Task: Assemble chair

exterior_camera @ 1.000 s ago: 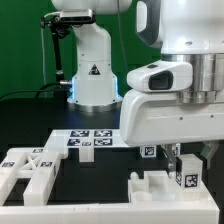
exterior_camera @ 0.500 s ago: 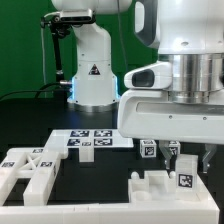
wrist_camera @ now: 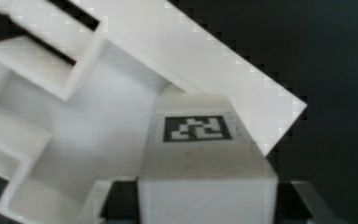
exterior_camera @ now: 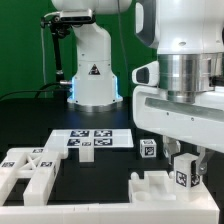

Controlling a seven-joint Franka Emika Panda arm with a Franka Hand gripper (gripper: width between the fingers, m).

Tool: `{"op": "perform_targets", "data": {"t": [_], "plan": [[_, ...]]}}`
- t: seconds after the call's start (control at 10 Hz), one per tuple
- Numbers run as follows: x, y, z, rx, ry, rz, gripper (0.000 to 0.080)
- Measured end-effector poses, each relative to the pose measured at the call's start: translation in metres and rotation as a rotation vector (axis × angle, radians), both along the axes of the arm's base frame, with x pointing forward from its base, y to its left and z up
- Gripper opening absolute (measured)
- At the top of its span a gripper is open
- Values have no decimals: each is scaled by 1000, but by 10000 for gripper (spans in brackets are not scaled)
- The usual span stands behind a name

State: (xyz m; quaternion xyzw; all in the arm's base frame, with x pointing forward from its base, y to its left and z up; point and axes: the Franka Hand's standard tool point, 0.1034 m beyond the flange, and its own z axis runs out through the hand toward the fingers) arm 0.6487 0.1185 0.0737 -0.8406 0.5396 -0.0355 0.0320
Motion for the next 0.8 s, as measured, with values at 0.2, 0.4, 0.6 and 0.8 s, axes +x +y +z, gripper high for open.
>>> {"op": "perform_targets", "data": {"t": [0.2, 0.4, 0.6, 0.8], "plan": [[0, 0, 0, 8, 6, -102, 287], [0, 0, 0, 9, 6, -94, 297], [-1, 1, 0, 2, 5, -13, 606], [-1, 1, -2, -20, 4, 223, 642]]}}
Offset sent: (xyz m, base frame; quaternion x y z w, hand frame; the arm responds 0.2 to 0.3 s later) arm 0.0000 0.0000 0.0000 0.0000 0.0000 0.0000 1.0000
